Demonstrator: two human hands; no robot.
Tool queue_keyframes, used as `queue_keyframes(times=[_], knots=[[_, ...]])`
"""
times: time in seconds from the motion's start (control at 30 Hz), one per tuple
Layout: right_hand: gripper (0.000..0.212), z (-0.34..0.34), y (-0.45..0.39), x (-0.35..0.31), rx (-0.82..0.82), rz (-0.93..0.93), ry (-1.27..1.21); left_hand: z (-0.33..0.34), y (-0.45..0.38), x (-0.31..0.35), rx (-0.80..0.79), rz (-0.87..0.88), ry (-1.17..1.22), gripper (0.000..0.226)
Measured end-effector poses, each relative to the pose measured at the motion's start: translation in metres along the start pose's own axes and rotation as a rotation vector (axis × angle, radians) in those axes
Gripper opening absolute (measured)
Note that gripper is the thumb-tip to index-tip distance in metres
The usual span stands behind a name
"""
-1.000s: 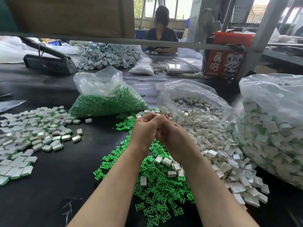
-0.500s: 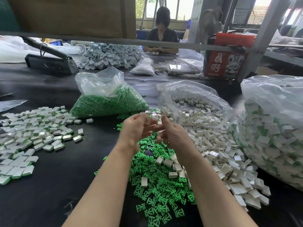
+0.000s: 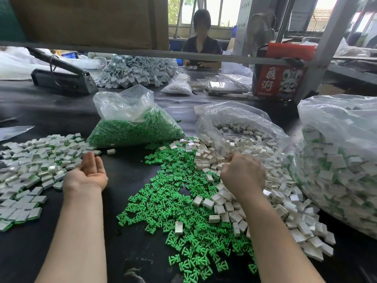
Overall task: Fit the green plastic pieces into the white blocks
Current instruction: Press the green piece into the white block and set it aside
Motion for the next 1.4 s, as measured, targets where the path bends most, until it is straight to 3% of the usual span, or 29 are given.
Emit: queue_keyframes(times=[0.2, 0.37, 0.5, 0.63, 0.8, 0.97, 1.07, 1.17, 1.27, 1.4], knots=[[0.037, 0.0, 0.004, 0.004, -0.189, 0.033, 0.303, -0.001, 0.008, 0.005, -0.009, 0.058, 0.217, 0.037], [0.036, 0.003, 0.003, 0.003, -0.088, 0.002, 0.326, -0.001, 0.004, 0.002, -0.034, -0.02, 0.118, 0.038], [0.025, 0.006, 0.001, 0.004, -0.006, -0.011, 0.267, 0.006, 0.014, -0.022, -0.124, -0.146, -0.217, 0.036], [0.02, 0.009, -0.003, 0.006, 0.079, -0.027, 0.214, 0.015, 0.036, -0.06, -0.314, -0.208, -0.589, 0.027], [0.021, 0.01, -0.005, 0.005, 0.133, -0.048, 0.079, 0.012, 0.059, -0.098, -0.664, -0.037, -1.331, 0.008], [0.015, 0.007, -0.007, 0.007, 0.13, -0.063, -0.183, 0.005, 0.068, -0.116, -0.853, 0.049, -1.702, 0.01], [0.01, 0.003, -0.007, 0.004, 0.057, -0.119, -0.58, 0.004, 0.071, -0.122, -0.874, 0.067, -1.696, 0.01], [0.01, -0.005, -0.002, -0.007, -0.001, -0.224, -0.881, 0.004, 0.076, -0.129, -0.861, -0.062, -1.53, 0.013], [0.014, -0.005, 0.005, -0.019, 0.047, -0.339, -0.842, 0.003, 0.081, -0.137, -0.842, -0.214, -1.374, 0.027], [0.026, -0.005, 0.009, -0.025, 0.118, -0.34, -0.746, 0.002, 0.081, -0.136, -0.848, -0.26, -1.272, 0.027]])
Point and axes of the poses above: each hand's wrist, its own y-axis away from the middle knuckle, its own z-axis out of the palm, x = y × z, the point moved 2 cm from there along -y, towards the middle knuckle, and after that the axes turned 9 degrees about y, right-handed, at the moved point
